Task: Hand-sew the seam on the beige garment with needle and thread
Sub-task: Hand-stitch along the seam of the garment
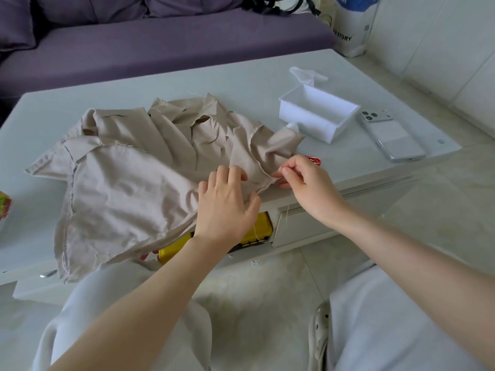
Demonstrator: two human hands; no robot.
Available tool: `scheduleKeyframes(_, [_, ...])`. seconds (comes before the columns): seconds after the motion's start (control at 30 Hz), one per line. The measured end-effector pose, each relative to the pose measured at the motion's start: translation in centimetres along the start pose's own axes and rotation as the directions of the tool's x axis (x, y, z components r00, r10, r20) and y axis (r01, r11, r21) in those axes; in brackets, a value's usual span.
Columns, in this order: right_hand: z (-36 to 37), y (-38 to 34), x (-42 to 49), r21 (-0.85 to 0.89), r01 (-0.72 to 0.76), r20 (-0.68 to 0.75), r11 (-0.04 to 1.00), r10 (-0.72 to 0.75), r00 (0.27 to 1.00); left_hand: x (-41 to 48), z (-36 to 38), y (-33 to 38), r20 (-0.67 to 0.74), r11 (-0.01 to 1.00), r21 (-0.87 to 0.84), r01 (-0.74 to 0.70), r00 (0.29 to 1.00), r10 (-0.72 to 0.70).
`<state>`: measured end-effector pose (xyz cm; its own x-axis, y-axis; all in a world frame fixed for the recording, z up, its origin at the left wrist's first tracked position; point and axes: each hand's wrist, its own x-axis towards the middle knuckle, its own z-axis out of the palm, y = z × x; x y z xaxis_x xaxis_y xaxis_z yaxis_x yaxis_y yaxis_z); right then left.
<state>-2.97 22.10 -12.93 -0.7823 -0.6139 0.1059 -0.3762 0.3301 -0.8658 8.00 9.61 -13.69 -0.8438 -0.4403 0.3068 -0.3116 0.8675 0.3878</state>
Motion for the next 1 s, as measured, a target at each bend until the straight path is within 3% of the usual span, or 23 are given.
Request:
scheduleKeyframes(0.1, [-0.2, -0.1, 0.0, 0.135, -0.053, 0.002, 0.989, 0.054, 0.999, -0.2, 0.1, 0.0, -0.004, 1.0, 0.01, -0.01, 1.0, 0.01])
scheduleKeyframes(0.3, [0.0, 0.0, 0.1, 0.109, -0.051, -0.025, 0.993, 0.054, 0.998, -0.6, 0.3, 0.0, -0.034, 0.999, 0.053, -0.007, 0.999, 0.009])
scheduleKeyframes(0.4, [0.1, 0.3, 0.2, 0.003, -0.025, -0.032, 1.0, 0.025, 0.999, -0.4, 0.3, -0.4, -0.03, 0.996, 0.092, 0.019, 0.999, -0.016])
scheduleKeyframes(0.57, [0.2, 1.2, 0.4, -0.202, 0.054, 0.011, 0.978, -0.053, 0.999, -0.3, 0.9, -0.8, -0.07, 0.981, 0.19, -0.05, 0.995, 0.065])
scheduleKeyframes(0.77, [0.5, 1.5, 0.4, -0.268, 0.094, 0.016, 0.959, -0.094, 0.995, 0.3, 1.4, -0.7, -0.07, 0.998, 0.055, -0.039, 0.997, 0.043])
scheduleKeyframes(0.9, [0.1, 1.2, 0.0, -0.439, 0.229, -0.002, 0.869, -0.256, 0.967, 0.3, 1.4, -0.3, -0.111, 0.997, -0.034, -0.076, 0.991, 0.072])
scheduleKeyframes(1.0, [-0.1, 0.7, -0.2, -0.476, 0.296, -0.009, 0.828, -0.341, 0.94, 0.2, 1.5, -0.2, -0.143, 0.993, -0.034, -0.111, 0.984, 0.105])
